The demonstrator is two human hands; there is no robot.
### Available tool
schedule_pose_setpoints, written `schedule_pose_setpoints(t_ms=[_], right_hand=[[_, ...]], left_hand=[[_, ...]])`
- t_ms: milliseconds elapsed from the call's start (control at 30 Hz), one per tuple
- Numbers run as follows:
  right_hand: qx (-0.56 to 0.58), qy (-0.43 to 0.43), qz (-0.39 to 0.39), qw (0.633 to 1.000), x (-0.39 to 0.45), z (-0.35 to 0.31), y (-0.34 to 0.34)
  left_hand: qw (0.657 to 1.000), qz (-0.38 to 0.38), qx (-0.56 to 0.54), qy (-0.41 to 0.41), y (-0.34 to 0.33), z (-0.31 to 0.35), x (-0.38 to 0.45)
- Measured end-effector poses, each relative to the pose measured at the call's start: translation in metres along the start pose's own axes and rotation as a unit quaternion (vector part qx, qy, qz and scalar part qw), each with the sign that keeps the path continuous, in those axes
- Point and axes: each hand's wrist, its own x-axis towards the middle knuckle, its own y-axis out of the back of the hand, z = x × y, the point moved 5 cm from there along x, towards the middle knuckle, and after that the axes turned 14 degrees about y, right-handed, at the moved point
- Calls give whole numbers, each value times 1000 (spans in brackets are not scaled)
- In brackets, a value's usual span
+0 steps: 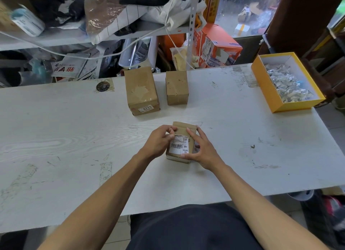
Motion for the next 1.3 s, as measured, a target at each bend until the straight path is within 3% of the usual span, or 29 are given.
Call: schedule_pose_setpoints(t_ms=[1300], right_hand=[[7,-1,-3,1000,-1,-2,-1]], left_hand=[[1000,-15,4,8,1,2,-5]])
